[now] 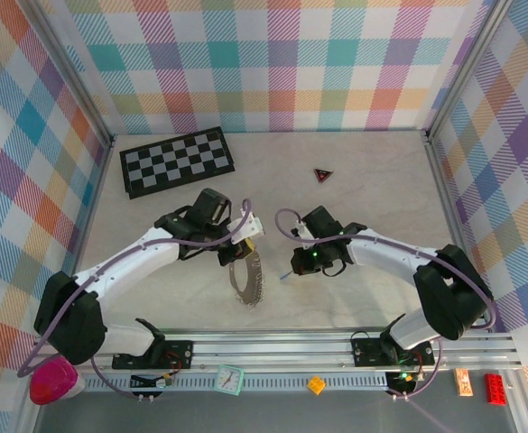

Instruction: Put the keys on the keyring

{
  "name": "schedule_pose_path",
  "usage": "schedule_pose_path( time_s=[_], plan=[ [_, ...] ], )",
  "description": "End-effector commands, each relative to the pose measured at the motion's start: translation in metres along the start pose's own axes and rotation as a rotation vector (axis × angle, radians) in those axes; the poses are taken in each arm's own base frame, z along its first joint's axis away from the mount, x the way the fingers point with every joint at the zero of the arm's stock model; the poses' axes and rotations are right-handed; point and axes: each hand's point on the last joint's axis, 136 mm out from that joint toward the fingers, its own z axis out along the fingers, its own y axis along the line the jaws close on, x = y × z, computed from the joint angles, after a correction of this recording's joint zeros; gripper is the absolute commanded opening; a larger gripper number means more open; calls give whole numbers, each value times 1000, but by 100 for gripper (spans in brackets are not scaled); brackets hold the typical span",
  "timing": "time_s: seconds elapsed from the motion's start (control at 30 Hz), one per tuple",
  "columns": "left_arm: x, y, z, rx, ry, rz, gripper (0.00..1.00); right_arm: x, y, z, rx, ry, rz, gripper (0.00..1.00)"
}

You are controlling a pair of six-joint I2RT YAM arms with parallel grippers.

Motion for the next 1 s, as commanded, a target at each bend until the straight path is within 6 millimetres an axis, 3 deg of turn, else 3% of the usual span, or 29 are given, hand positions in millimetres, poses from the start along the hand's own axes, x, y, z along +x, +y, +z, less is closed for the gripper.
schedule_pose_path(
  time_s=[0.0,0.53,0.97],
  plan=[
    [-17,-6,2,48,-47,74,0,7,-7,6,2,29,-11,0],
    [-20,-17,19,84,-68,167,0,14,-17,19,4,74,13,0],
    [-20,-24,11,79,-107,199,0,9,-12,15,-54,60,42,25]
  ],
)
